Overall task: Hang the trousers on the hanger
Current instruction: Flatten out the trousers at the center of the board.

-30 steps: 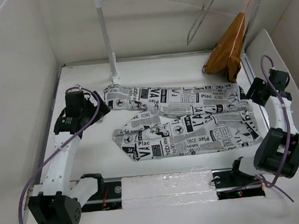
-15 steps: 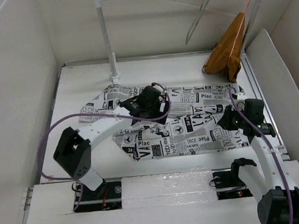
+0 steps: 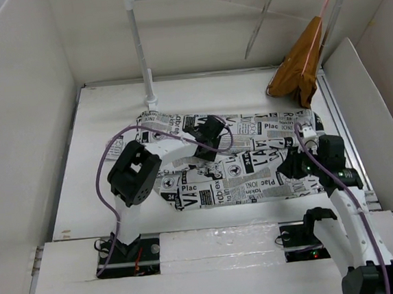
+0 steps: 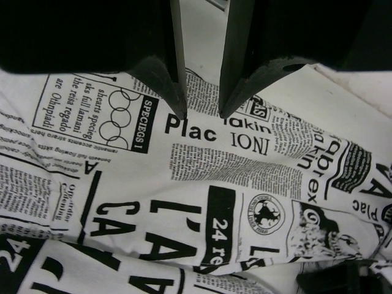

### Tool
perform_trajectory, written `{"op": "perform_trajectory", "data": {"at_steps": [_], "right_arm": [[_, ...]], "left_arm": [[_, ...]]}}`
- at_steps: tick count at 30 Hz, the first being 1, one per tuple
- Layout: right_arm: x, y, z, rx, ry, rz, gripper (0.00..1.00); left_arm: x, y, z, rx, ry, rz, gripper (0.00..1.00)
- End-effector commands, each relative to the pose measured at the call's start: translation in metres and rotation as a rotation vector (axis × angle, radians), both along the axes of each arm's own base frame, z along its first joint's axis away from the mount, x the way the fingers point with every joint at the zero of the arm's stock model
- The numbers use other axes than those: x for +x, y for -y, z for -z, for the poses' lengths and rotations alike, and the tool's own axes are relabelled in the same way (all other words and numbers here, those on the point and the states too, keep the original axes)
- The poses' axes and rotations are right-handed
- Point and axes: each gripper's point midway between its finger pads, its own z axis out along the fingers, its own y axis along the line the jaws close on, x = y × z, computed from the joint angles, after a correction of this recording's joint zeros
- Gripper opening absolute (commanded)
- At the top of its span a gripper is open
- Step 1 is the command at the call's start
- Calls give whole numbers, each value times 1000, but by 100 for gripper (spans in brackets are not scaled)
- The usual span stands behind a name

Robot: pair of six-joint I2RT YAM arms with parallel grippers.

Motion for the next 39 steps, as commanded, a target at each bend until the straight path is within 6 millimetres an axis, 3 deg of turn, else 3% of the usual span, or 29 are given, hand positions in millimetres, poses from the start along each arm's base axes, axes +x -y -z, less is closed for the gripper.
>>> {"op": "perform_trajectory", "data": {"at_steps": [1, 4, 6, 7, 9, 11, 12, 14, 15, 16, 17, 18, 20, 21, 24, 27, 32, 35, 36, 39], "right_arm": [[-5, -14, -5, 16, 31, -101, 33], [-8, -17, -8, 10, 33, -121, 33], [-10, -18, -11, 9, 40, -129, 33], [-9, -19, -13, 11, 45, -128, 33], [-10, -24, -15, 17, 47, -151, 34], [-8, -28, -20, 25, 56, -169, 33], [-8, -32, -23, 27, 65, -190, 34], [-4, -34, -30, 28, 85, -196, 34], [-5, -37, -30, 27, 82, -214, 34], [-4, -42, -32, 27, 90, -233, 34], [-4, -44, -33, 25, 91, -243, 34], [-3, -46, -34, 25, 87, -252, 34], [-4, -54, -36, 28, 90, -282, 34], [-3, -57, -37, 27, 92, -287, 34], [-4, -68, -37, 27, 91, -316, 35], [-5, -76, -38, 10, 90, -338, 35], [-7, -88, -40, 2, 89, -373, 35], [-12, -92, -37, -25, 81, -391, 35], [-13, -93, -34, -36, 69, -394, 36], [-15, -95, -29, -63, 47, -405, 36]], "left_arm": [[19, 2, -6, 8, 57, -75, 30], [19, -10, 2, 52, 58, -135, 0], [18, -14, -22, 18, 99, -167, 0], [12, -23, -23, 15, 103, -194, 0], [1, -37, -61, -38, 152, -226, 0], [-3, -61, -87, -69, 191, -318, 0], [-6, -76, -119, -130, 240, -364, 0], [-12, -127, -123, -111, 245, -512, 0], [-20, -153, -143, -140, 273, -575, 0], [-25, -172, -139, -141, 264, -622, 0], [-21, -209, -142, -143, 279, -738, 0], [-28, -233, -154, -169, 308, -804, 0], [-37, -271, -150, -180, 299, -915, 0], [-41, -308, -154, -191, 321, -1052, 0], [-46, -337, -183, -294, 422, -1112, 0], [-55, -345, -182, -289, 392, -1174, 0], [-69, -355, -213, -326, 513, -1248, 0], [-99, -373, -226, -287, 579, -1383, 0], [-119, -378, -231, -276, 609, -1424, 0], [-153, -396, -268, -291, 791, -1514, 4]]}}
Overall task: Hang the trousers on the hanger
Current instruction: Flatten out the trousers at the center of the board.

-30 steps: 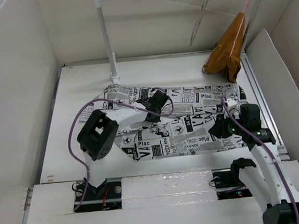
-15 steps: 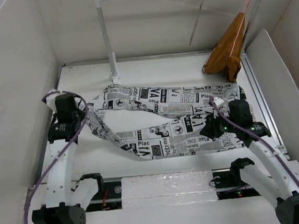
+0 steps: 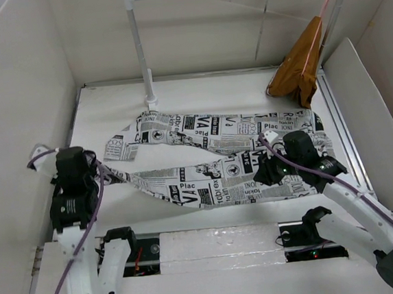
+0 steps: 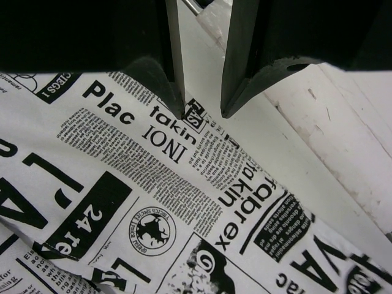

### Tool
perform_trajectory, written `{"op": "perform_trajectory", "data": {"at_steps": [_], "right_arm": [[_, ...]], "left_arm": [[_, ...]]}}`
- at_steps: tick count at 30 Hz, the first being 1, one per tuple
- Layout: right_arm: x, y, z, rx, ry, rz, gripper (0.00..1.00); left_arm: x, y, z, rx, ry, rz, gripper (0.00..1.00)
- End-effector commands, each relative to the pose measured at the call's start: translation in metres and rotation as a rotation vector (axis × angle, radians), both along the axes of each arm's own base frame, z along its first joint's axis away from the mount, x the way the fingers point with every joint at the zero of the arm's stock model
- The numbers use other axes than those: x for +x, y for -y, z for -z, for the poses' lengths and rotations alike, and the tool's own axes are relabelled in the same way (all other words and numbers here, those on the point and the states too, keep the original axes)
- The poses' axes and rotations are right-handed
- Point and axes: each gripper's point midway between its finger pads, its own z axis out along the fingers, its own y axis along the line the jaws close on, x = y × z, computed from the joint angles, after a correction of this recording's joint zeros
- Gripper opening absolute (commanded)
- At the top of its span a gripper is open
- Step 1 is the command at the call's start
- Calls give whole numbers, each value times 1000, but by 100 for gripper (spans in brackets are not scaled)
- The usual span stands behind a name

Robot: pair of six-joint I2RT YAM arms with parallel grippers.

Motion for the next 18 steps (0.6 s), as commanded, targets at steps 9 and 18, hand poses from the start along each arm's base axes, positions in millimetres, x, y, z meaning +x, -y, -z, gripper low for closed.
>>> {"op": "perform_trajectory", "data": {"at_steps": [9, 18], "right_arm": [[13, -21, -13, -24, 67, -55, 38], [23, -46, -13, 14, 89, -123, 0]], "left_arm": [[-76, -30, -62, 98, 217, -219, 91], [-26, 8, 0, -96, 84, -47, 81]]}}
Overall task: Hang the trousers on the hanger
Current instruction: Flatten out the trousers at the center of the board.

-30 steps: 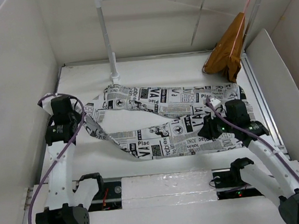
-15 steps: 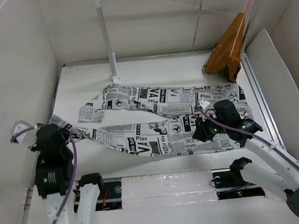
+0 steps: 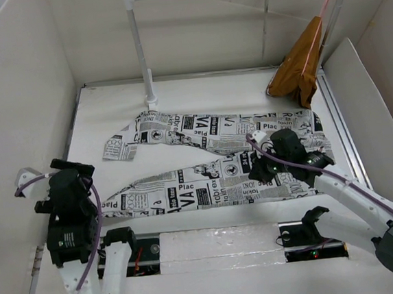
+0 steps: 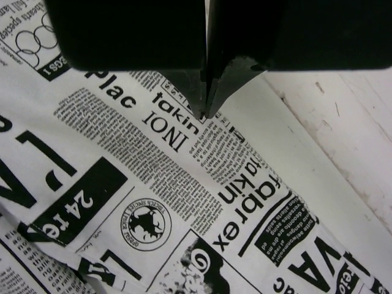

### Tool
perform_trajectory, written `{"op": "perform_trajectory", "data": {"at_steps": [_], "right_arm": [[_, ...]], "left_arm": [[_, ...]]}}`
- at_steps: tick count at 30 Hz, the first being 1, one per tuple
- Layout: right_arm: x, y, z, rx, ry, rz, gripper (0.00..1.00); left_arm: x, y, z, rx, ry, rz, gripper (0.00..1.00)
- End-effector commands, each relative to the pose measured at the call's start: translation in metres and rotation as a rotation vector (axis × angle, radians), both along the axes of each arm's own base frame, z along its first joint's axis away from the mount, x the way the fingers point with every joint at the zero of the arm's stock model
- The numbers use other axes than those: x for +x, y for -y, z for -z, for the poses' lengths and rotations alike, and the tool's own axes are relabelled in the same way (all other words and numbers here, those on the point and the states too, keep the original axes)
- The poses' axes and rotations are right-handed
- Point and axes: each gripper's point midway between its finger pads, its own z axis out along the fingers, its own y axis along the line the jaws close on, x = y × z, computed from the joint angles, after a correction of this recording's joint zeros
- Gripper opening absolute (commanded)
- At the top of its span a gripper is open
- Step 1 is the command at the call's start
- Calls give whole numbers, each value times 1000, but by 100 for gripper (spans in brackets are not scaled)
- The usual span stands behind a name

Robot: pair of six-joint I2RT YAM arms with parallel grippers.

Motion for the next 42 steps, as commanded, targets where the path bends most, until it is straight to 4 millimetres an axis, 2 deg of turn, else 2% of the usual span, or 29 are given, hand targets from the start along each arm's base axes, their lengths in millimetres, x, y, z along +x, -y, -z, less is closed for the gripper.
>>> {"op": "perform_trajectory", "data": {"at_steps": [1, 2, 3, 5, 6, 8, 9, 11, 12, 15, 17, 19, 23, 27, 30, 32, 33, 34, 35, 36, 38, 39, 40, 41, 42], "right_arm": [[18, -35, -27, 66, 94, -92, 0], [16, -37, -27, 59, 98, -104, 0], [17, -41, -29, 51, 103, -112, 0], [17, -43, -30, 33, 119, -116, 3], [19, -44, -30, 32, 122, -119, 16], [20, -45, -31, 36, 125, -122, 31], [21, -46, -32, 35, 127, -118, 34], [23, -45, -30, 26, 126, -113, 38], [23, -45, -31, 28, 128, -113, 38], [25, -46, -31, 28, 135, -113, 38], [25, -47, -29, 31, 130, -109, 38], [23, -51, -30, 47, 125, -117, 37], [20, -52, -24, 46, 111, -116, 32], [21, -51, -23, 38, 111, -105, 30], [23, -51, -26, 41, 117, -100, 29], [21, -54, -25, 40, 112, -109, 28], [21, -54, -23, 37, 109, -110, 28], [21, -53, -20, 28, 101, -105, 28], [21, -52, -18, 23, 99, -102, 28], [22, -51, -17, 20, 101, -96, 28], [20, -48, -12, 12, 93, -86, 28], [20, -46, -10, 3, 91, -73, 28], [20, -45, -9, 2, 90, -73, 28], [19, -43, -7, -7, 85, -69, 28], [19, -42, -5, -12, 82, -67, 28]], "left_arm": [[38, 27, 56, -152, -130, 116, 84], [39, 32, 66, -182, -144, 129, 85], [51, 43, 86, -228, -186, 180, 87], [64, 52, 105, -266, -227, 224, 91], [73, 57, 129, -301, -290, 242, 90], [78, 66, 157, -361, -351, 257, 90], [83, 73, 180, -411, -392, 272, 90], [86, 82, 198, -458, -404, 291, 89], [90, 94, 209, -487, -406, 336, 89], [92, 113, 223, -508, -445, 389, 89], [92, 117, 231, -521, -469, 388, 86], [94, 127, 232, -550, -450, 427, 81], [98, 130, 236, -565, -413, 432, 73], [97, 130, 259, -576, -464, 420, 66], [100, 134, 269, -601, -458, 425, 56], [104, 136, 271, -616, -446, 422, 40], [110, 139, 267, -612, -420, 434, 31], [114, 139, 265, -600, -415, 435, 9], [117, 141, 267, -585, -431, 430, 0], [132, 136, 255, -533, -412, 410, 0], [143, 160, 248, -472, -445, 481, 0], [161, 194, 221, -362, -436, 559, 0], [161, 194, 220, -361, -435, 560, 0], [160, 193, 225, -276, -489, 523, 0], [169, 205, 210, -243, -469, 536, 0]]}}
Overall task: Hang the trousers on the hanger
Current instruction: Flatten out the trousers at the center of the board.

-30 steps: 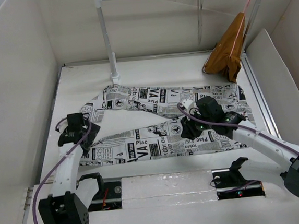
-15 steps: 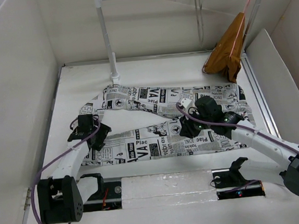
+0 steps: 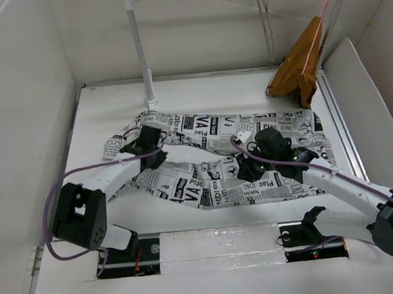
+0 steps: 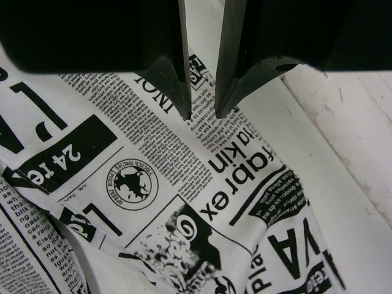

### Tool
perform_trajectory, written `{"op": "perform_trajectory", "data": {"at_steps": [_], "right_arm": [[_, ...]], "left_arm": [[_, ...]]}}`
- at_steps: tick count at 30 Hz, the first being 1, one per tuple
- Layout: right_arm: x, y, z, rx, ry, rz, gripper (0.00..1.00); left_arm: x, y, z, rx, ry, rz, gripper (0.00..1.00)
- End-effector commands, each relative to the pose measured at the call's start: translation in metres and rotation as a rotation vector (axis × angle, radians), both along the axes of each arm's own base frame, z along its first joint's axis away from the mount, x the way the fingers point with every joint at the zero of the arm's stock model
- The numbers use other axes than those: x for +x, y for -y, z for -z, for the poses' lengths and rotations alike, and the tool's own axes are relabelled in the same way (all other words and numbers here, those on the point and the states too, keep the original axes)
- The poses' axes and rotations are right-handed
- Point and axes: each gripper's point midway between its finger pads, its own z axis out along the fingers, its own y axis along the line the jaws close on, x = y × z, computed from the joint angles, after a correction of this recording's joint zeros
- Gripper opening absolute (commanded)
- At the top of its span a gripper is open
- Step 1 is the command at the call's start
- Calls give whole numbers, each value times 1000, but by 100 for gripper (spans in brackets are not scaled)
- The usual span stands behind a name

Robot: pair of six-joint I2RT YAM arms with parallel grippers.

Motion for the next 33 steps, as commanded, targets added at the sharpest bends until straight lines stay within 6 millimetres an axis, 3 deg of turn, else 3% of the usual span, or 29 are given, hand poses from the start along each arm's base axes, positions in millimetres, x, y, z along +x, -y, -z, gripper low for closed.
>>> {"op": "perform_trajectory", "data": {"at_steps": [1, 3, 5, 6, 9, 13, 14, 16, 17, 18, 19, 21, 22, 26, 33], "right_arm": [[8, -1, -7, 13, 52, 30, 28], [7, 1, -10, 13, 62, 37, 27], [9, 5, -11, 12, 72, 53, 27], [10, 5, -12, 12, 75, 55, 28], [10, 5, -11, 4, 69, 55, 34], [11, 4, -13, 2, 64, 48, 37], [11, 3, -14, 2, 67, 47, 37], [12, 2, -15, 9, 69, 43, 37], [12, 1, -15, 10, 68, 41, 37], [12, 0, -14, 11, 67, 36, 37], [11, 0, -11, 8, 56, 31, 37], [10, 0, -9, 3, 51, 27, 37], [10, -1, -9, 5, 48, 22, 37], [6, -1, -9, 2, 46, 10, 36], [-4, 2, -9, 6, 33, 12, 36]], "left_arm": [[29, 32, -43, 130, 120, 32, 0], [33, 40, -43, 140, 126, 49, 0], [33, 35, -44, 171, 127, 15, 1], [34, 33, -48, 176, 134, -4, 27], [33, 11, -59, 214, 149, -57, 71], [20, -18, -82, 235, 189, -116, 73], [13, -29, -98, 248, 230, -142, 73], [3, -53, -101, 266, 247, -200, 80], [7, -55, -112, 199, 306, -198, 82], [2, -66, -96, 195, 282, -194, 83], [2, -98, -91, 203, 267, -251, 83], [6, -107, -77, 130, 269, -249, 80], [7, -124, -72, 128, 259, -278, 79], [29, -119, -52, 78, 211, -232, 77], [74, -112, -52, 16, 250, -222, 74]]}}
